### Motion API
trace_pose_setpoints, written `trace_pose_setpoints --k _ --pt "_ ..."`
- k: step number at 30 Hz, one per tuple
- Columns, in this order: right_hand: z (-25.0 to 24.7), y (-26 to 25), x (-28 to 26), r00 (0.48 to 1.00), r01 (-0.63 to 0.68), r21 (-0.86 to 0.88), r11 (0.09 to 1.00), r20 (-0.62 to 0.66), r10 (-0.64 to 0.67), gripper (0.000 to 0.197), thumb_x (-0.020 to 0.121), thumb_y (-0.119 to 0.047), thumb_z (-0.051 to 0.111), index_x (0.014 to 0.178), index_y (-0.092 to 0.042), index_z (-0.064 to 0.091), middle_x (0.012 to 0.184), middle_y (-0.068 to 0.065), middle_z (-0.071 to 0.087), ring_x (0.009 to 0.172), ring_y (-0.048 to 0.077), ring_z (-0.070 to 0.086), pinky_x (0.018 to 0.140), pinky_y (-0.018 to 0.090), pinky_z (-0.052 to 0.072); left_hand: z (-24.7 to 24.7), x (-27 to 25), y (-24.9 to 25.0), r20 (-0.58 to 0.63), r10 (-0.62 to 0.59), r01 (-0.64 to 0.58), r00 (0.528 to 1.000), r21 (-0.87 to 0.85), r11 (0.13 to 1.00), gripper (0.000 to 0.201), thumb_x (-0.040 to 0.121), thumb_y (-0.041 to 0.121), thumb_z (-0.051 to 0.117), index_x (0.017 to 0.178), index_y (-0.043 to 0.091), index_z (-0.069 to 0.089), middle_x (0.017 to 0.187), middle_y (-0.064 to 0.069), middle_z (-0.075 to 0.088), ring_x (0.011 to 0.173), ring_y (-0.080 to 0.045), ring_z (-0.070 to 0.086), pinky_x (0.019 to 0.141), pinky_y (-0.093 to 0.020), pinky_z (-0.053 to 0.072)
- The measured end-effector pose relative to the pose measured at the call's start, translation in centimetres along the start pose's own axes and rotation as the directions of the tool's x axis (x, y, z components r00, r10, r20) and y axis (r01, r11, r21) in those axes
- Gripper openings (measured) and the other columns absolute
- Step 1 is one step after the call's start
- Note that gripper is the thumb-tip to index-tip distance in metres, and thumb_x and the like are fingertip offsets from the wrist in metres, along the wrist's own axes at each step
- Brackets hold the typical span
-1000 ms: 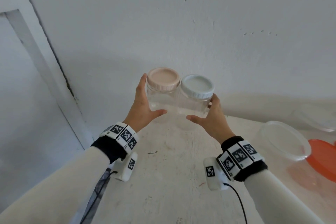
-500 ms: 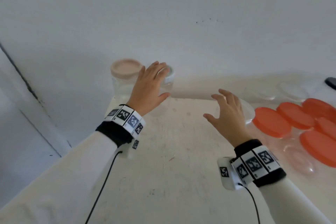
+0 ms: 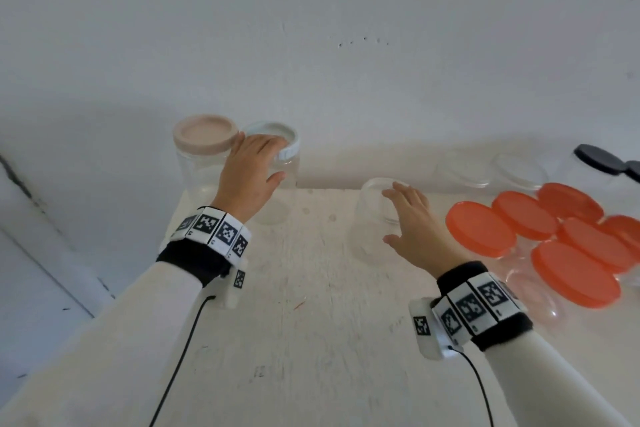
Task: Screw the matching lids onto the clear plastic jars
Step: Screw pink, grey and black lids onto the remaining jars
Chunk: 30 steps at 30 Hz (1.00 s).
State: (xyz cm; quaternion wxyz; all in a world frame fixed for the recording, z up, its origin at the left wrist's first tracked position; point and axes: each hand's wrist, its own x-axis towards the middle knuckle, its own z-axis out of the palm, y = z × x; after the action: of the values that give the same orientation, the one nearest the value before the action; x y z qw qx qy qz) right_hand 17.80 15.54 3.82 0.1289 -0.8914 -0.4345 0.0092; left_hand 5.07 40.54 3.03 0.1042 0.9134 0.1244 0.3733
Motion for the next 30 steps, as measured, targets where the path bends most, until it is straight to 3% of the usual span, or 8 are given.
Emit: trace_pose_setpoints --k 2,6,11,15,19,24,30 --pt "0.3 -0.9 1.0 0.998 0.053 0.036 0.998 -0.031 -0.052 0.07 0.081 -0.014 0.07 0.14 -0.012 0.033 0.151 0.005 0.023 0.14 0.023 0.015 0.113 0.032 0.018 0.1 0.0 0.2 -0.008 -0.007 0.007 1.0 -0.016 1.0 0.048 0.073 0.007 0.076 0.118 0.004 0.058 0.114 -0.011 0.062 0.112 -0.031 0.053 0.109 -0.052 0.026" --pt "1.4 -2.5 3.3 0.991 0.12 0.046 0.992 -0.057 -0.117 0.068 0.082 -0.021 0.07 0.14 -0.015 0.036 0.15 0.004 0.027 0.14 0.021 0.015 0.112 0.033 0.021 0.4 -0.1 0.3 -0.019 -0.026 0.025 0.999 -0.043 0.999 0.049 0.072 0.006 0.076 0.118 0.004 0.059 0.113 -0.011 0.062 0.112 -0.031 0.053 0.108 -0.054 0.029" --pt "2.4 -3.4 6.1 0.989 0.132 0.055 0.99 -0.078 -0.128 0.069 0.08 -0.027 0.072 0.14 -0.019 0.038 0.149 0.001 0.03 0.14 0.02 0.017 0.108 0.035 0.028 0.5 -0.1 0.3 -0.044 -0.042 0.039 0.998 -0.062 0.997 0.05 0.072 0.006 0.076 0.118 0.005 0.059 0.113 -0.01 0.061 0.112 -0.029 0.052 0.112 -0.045 0.019" --pt "2.7 -3.7 7.5 0.985 0.149 0.07 0.986 -0.094 -0.142 0.068 0.079 -0.029 0.072 0.138 -0.019 0.04 0.148 0.0 0.033 0.138 0.02 0.02 0.107 0.033 0.028 0.4 -0.1 0.5 -0.043 -0.05 0.047 0.998 -0.065 0.997 0.05 0.071 0.005 0.076 0.118 0.005 0.059 0.112 -0.01 0.061 0.112 -0.029 0.052 0.111 -0.047 0.022" --pt "3.0 -3.9 8.3 0.98 0.17 0.045 0.984 -0.108 -0.164 0.067 0.079 -0.033 0.072 0.137 -0.019 0.042 0.146 0.0 0.036 0.137 0.021 0.022 0.106 0.031 0.028 0.5 -0.2 0.5 -0.046 -0.067 0.064 0.997 -0.072 0.995 0.05 0.072 0.006 0.075 0.119 0.006 0.058 0.113 -0.008 0.061 0.113 -0.028 0.051 0.112 -0.043 0.019" --pt "3.2 -4.3 9.0 0.975 0.175 0.069 0.982 -0.153 -0.163 0.064 0.076 -0.033 0.074 0.131 -0.017 0.047 0.141 -0.001 0.041 0.133 0.021 0.027 0.101 0.031 0.033 0.4 -0.2 0.7 -0.03 -0.078 0.075 0.997 -0.069 0.995 0.05 0.072 0.005 0.075 0.119 0.006 0.059 0.114 -0.008 0.061 0.113 -0.027 0.051 0.111 -0.051 0.026" --pt "3.4 -4.6 9.1 0.97 0.183 0.083 0.98 -0.176 -0.166 0.062 0.074 -0.034 0.076 0.127 -0.016 0.049 0.137 -0.001 0.043 0.129 0.022 0.03 0.097 0.033 0.037 0.3 -0.1 0.7 -0.021 -0.08 0.079 0.997 -0.035 0.996 0.049 0.074 0.006 0.073 0.12 0.007 0.057 0.116 -0.007 0.059 0.116 -0.026 0.05 0.113 -0.044 0.02"
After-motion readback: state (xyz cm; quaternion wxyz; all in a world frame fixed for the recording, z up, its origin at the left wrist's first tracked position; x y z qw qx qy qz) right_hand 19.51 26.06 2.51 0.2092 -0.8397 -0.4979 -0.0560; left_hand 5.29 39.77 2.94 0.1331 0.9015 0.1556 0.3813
